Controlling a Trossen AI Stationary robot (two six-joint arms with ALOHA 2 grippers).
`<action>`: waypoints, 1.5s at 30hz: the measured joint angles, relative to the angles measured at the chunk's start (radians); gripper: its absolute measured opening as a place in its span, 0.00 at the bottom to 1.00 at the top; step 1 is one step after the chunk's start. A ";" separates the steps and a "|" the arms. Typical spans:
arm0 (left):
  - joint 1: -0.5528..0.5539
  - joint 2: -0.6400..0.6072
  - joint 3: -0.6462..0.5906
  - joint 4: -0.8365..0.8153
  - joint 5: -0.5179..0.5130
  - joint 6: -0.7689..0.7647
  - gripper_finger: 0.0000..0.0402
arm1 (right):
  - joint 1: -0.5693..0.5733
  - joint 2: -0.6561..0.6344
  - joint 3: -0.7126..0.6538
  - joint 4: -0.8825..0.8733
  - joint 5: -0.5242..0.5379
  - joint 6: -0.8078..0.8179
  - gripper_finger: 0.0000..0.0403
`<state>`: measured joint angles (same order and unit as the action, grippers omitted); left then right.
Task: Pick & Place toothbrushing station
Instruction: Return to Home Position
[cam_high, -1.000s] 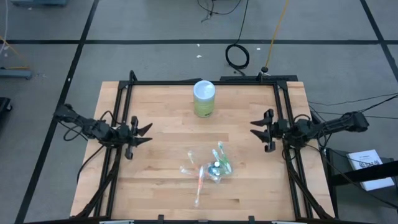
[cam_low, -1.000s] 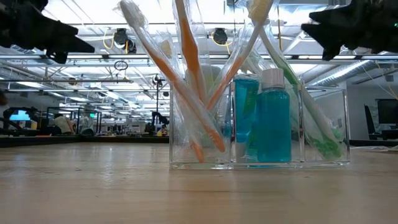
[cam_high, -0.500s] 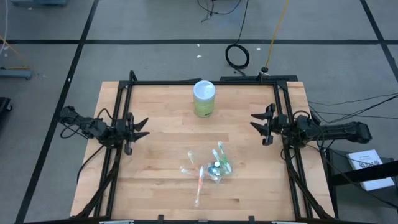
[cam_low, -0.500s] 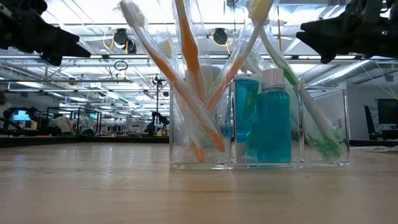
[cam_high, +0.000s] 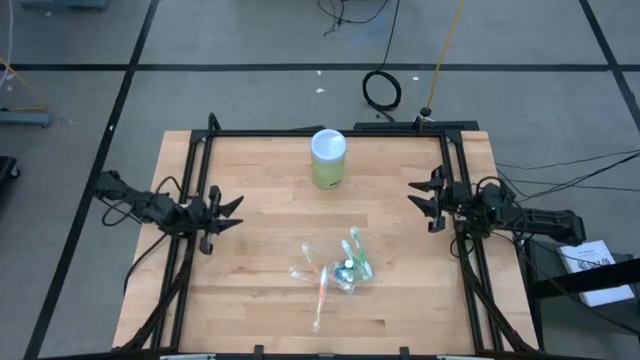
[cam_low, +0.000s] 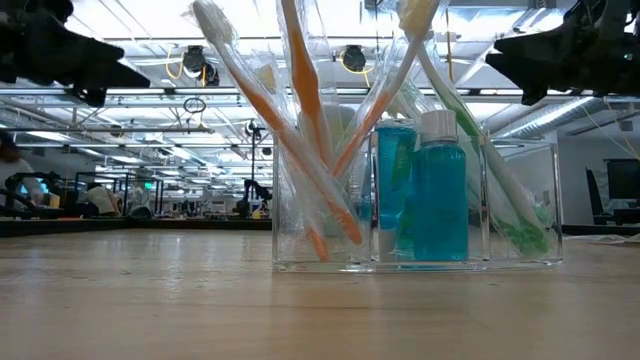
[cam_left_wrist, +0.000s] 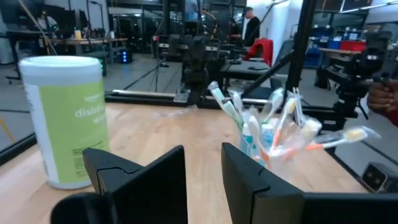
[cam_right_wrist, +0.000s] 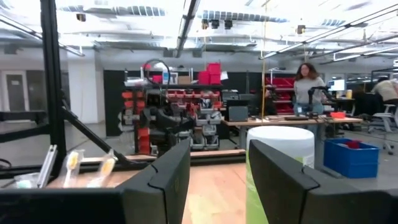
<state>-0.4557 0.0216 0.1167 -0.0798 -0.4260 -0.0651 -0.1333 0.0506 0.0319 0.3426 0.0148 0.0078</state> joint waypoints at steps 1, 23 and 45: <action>0.002 0.000 -0.018 0.023 0.004 0.005 0.05 | -0.003 -0.005 0.000 -0.001 -0.008 0.004 0.39; 0.402 -0.003 -0.074 0.041 0.246 -0.008 0.05 | -0.012 -0.031 0.006 -0.177 -0.014 0.008 0.39; 0.527 -0.002 -0.076 0.055 0.373 -0.025 0.05 | -0.011 -0.015 0.006 -0.252 0.089 0.086 0.39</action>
<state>0.0717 0.0196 0.0406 -0.0248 -0.0528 -0.0902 -0.1440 0.0357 0.0383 0.0901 0.1040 0.0933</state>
